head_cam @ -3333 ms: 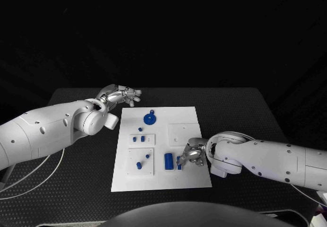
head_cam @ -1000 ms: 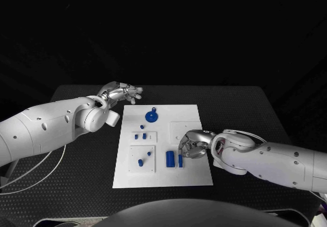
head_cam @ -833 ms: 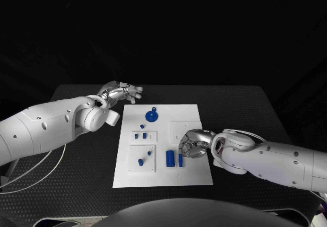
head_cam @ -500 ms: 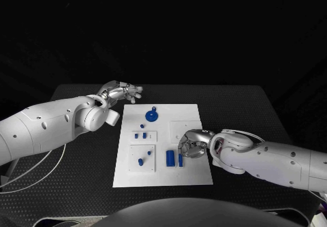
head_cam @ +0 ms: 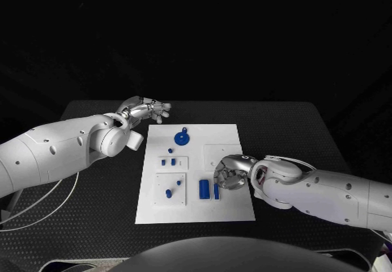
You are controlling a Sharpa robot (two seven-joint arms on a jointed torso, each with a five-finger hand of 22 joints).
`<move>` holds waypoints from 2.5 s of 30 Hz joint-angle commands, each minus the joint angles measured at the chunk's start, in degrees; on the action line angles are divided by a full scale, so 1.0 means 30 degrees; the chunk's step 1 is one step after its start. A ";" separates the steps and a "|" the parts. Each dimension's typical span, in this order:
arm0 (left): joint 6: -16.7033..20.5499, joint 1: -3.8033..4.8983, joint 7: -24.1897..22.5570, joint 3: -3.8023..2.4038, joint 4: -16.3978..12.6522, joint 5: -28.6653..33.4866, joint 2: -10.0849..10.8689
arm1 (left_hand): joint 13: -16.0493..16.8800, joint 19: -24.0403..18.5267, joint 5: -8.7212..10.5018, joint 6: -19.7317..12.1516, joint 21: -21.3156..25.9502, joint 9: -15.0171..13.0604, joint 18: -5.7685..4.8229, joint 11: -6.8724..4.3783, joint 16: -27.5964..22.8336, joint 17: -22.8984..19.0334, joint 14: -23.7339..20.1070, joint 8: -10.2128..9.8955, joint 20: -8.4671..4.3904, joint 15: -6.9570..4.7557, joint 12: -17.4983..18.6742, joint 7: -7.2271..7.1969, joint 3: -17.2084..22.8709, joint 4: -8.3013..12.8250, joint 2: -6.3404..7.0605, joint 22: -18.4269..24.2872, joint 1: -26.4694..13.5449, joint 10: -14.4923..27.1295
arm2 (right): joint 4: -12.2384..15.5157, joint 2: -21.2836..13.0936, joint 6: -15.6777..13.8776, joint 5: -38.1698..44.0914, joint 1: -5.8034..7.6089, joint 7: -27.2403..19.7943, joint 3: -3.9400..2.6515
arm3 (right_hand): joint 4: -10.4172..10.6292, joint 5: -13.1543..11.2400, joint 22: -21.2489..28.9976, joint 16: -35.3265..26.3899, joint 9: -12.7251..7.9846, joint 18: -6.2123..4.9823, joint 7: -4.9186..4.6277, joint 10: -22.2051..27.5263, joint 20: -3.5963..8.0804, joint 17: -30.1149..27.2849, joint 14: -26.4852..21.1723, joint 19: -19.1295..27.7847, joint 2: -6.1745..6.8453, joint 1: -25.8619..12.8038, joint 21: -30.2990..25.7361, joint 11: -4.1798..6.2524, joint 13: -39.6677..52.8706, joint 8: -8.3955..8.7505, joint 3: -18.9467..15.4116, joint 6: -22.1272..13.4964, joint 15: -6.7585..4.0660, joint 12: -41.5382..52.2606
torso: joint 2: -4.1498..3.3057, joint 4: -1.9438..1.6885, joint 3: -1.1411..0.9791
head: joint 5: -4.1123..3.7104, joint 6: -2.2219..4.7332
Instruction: Assemble the parts on the task board
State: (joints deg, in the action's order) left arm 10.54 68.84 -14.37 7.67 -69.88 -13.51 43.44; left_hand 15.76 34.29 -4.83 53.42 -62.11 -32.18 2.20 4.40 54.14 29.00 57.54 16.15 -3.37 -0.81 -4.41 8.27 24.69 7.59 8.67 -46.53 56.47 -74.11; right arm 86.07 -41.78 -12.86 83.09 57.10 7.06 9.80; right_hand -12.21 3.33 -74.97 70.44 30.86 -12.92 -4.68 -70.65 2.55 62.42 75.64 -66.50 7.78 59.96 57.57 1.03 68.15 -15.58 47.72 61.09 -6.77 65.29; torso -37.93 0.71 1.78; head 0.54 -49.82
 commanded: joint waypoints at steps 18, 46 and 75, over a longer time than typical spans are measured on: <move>-0.0312 0.0029 -0.0010 -0.0012 -0.0053 -0.0063 -0.0007 | -0.0027 -0.0134 0.0084 -0.0140 0.0069 0.0023 -0.0237 0.0039 -0.0079 0.0033 -0.0085 -0.0113 -0.0961 0.0050 0.0092 -0.0018 0.0024 -0.0138 0.0002 -0.0026 -0.0141 0.0143 | 0.0162 0.0062 -0.1350 0.1707 -0.0270 0.0816 0.0075 | -0.0431 -0.0090 -0.0220 -0.0063 0.0158 -0.0693 0.0278 -0.0897 -0.0021 -0.0033 0.0089 -0.0068 0.0534 -0.0206 0.0101 0.0463 0.0723 -0.0669 -0.0558 0.1123 -0.0305 0.0916 | 0.0005 0.0001 -0.0006 | -0.0009 0.0027; -0.0296 0.0029 0.0001 -0.0012 -0.0070 -0.0116 0.0035 | -0.0028 -0.0142 0.0138 -0.0159 0.0073 0.0027 -0.0236 0.0038 -0.0087 0.0045 -0.0088 -0.0116 -0.0960 0.0051 0.0090 -0.0011 0.0029 -0.0149 -0.0003 -0.0028 -0.0113 0.0148 | 0.0918 -0.0431 -0.1820 0.1127 -0.0261 0.0490 0.0015 | -0.0290 -0.0106 -0.0170 -0.0076 0.0125 -0.0692 0.0299 -0.0782 0.0029 -0.0066 0.0104 -0.0141 0.0727 -0.0120 0.0071 0.0491 0.0568 -0.0687 -0.0450 0.1107 -0.0373 0.0701 | 0.0000 -0.0005 0.0013 | 0.0051 0.0010; -0.0283 0.0054 0.0015 -0.0012 -0.0097 -0.0143 0.0052 | -0.0032 -0.0146 0.0152 -0.0173 0.0075 0.0030 -0.0237 0.0045 -0.0094 0.0054 -0.0093 -0.0118 -0.0959 0.0053 0.0094 -0.0005 0.0029 -0.0159 0.0005 -0.0031 -0.0096 0.0164 | 0.0525 -0.0004 -0.0665 0.1528 -0.0269 0.0657 0.0025 | -0.0282 -0.0120 -0.0162 -0.0080 0.0117 -0.0693 0.0303 -0.0875 0.0040 -0.0077 0.0103 -0.0131 0.0603 -0.0084 0.0055 0.0494 0.0689 -0.0696 -0.0449 0.1092 -0.0384 0.0816 | 0.0003 -0.0011 0.0006 | 0.0086 -0.0061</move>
State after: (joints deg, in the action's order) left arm 10.36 68.89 -13.98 7.67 -70.01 -13.66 43.64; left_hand 15.77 34.30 -4.61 53.42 -62.11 -32.14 2.20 4.60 54.14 29.06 57.53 16.15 -3.37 -0.81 -4.42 8.28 24.81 7.47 8.67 -46.53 56.47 -73.90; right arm 87.75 -41.85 -17.12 86.59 56.42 9.03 9.78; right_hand -13.36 3.33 -74.97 70.44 31.27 -13.26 -3.77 -73.21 2.53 62.24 75.95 -66.52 9.28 59.51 57.58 2.35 70.16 -17.29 46.33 64.01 -7.67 67.65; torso -37.97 0.68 1.81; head 0.77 -50.00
